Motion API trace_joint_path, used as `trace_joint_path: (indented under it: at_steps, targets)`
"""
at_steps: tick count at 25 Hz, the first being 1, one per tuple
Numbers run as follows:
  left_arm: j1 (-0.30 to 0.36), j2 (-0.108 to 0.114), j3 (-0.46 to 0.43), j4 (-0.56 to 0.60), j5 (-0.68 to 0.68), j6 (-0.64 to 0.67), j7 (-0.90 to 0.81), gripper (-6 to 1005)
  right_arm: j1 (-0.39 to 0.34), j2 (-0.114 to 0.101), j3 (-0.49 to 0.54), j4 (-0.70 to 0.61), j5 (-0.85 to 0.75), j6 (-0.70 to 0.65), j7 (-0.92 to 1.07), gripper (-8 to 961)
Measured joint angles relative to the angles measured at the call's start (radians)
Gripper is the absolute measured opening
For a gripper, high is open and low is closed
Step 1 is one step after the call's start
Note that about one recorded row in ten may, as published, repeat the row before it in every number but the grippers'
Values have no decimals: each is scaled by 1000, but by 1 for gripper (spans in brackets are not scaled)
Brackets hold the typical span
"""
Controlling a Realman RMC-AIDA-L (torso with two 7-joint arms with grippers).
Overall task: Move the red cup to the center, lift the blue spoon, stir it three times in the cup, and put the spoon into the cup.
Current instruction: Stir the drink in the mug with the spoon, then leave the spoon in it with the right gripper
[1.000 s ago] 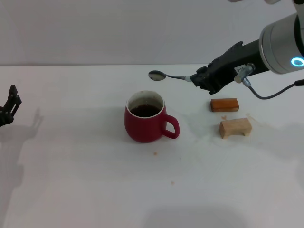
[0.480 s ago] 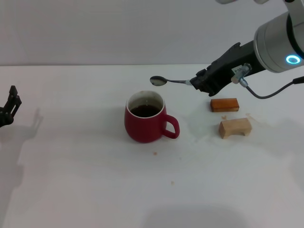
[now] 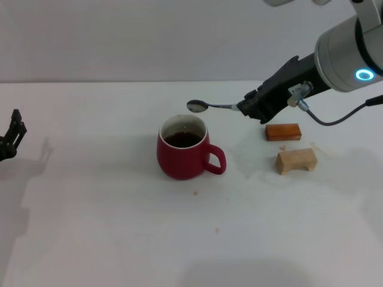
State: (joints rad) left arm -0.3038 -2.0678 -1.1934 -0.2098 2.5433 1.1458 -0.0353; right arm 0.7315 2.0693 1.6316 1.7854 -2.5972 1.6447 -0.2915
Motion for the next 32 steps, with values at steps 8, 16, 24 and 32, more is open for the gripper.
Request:
trace_joint_path:
  at_steps: [8, 16, 24, 32]
  targets:
    - [0, 0, 0, 2, 0, 0, 0, 843, 24, -2, -4, -35, 4, 3, 0, 123]
    - [0, 0, 0, 1, 0, 0, 0, 843, 29, -2, -6, -55, 6, 3, -2, 123]
    - [0, 0, 0, 1, 0, 3, 0, 843, 33, 0, -6, -93, 7, -6, -12, 123]
    - [0, 0, 0, 1, -2, 3, 0, 843, 45, 0, -8, -141, 9, -30, -23, 123]
